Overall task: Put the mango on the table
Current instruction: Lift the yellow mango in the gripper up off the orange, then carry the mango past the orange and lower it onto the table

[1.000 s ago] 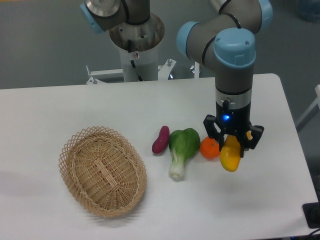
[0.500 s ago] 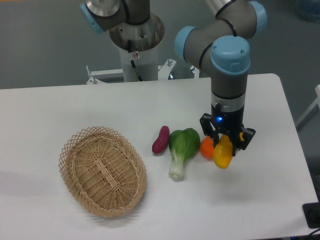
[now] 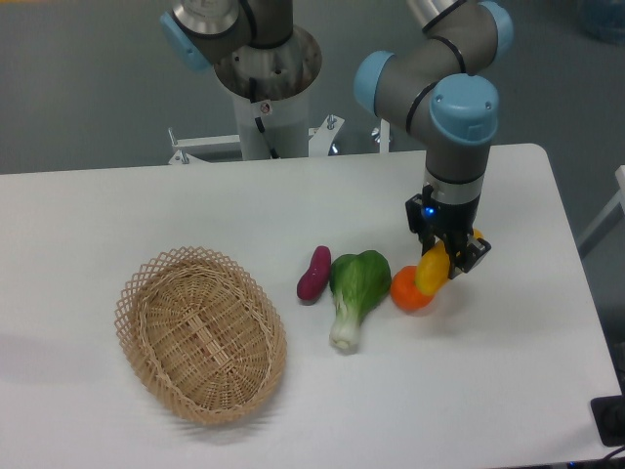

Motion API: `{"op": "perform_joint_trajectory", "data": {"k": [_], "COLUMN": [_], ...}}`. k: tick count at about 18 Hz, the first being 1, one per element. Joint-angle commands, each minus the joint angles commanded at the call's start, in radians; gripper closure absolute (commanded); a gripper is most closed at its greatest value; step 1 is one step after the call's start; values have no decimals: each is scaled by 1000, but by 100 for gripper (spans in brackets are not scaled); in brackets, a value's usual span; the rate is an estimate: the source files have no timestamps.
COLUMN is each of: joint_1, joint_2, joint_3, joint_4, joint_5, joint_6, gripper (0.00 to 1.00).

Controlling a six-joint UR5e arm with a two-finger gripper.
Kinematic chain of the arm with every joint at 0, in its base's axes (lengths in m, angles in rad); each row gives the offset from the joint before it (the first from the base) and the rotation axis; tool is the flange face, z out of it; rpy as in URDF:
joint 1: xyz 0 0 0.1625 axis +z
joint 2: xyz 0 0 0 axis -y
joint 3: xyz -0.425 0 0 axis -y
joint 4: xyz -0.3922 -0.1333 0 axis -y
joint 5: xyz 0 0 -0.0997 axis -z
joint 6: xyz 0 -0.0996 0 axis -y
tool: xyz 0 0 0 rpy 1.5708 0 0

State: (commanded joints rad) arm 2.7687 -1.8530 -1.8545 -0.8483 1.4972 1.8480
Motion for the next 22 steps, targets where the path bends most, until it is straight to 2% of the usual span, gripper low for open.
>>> {"op": "perform_joint_trajectory", "data": {"k": [7, 15, 20, 22], "joint_1": [60, 42, 38, 38], "joint_2": [0, 11, 11, 11], "joint_3": [-51, -129, -140, -140], "joint_4": [2, 2, 2, 2], "joint_5": [0, 0, 0, 0], "joint_6": [189, 201, 198, 197], "gripper": [52, 52, 51, 48]}}
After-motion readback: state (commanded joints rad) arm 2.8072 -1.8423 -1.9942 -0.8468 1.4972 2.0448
